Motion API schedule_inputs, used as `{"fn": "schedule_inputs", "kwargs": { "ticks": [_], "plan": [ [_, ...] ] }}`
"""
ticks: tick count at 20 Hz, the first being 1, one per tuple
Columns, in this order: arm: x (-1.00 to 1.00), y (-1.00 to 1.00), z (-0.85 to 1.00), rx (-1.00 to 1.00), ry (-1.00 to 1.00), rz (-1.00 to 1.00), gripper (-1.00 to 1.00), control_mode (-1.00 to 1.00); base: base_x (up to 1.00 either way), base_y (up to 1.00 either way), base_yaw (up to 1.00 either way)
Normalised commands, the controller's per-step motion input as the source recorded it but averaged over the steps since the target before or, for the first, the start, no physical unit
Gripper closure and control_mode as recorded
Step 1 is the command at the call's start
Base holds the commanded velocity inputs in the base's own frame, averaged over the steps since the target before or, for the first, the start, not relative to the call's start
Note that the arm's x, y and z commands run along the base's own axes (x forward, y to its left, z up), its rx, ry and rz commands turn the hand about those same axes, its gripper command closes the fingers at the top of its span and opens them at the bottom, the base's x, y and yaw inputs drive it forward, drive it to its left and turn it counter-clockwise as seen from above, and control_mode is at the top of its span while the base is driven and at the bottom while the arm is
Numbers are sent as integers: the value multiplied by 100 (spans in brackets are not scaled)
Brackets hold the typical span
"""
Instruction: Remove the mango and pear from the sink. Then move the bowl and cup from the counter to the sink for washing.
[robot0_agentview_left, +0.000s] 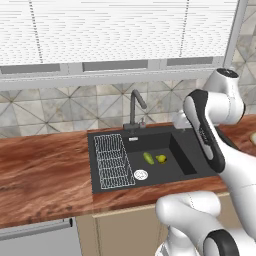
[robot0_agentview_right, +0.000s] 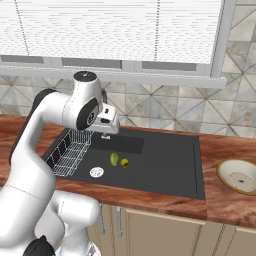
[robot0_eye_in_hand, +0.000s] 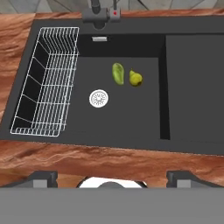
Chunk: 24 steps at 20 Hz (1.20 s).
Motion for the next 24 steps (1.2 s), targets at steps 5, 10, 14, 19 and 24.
{"fn": "schedule_inputs", "kwargs": {
  "ticks": [5, 10, 14, 19, 24],
  "plan": [
    [-2, -11, -27, 0, 2, 2, -100, -100, 0, 0, 0],
    [0, 3, -32, -6, 2, 0, -100, -100, 0, 0, 0],
    [3, 6, -35, -2, 0, 2, -100, -100, 0, 0, 0],
    [0, 3, -37, 0, 0, 10, -100, -100, 0, 0, 0],
    [6, 13, -33, -6, -2, 14, -100, -100, 0, 0, 0]
  ]
}}
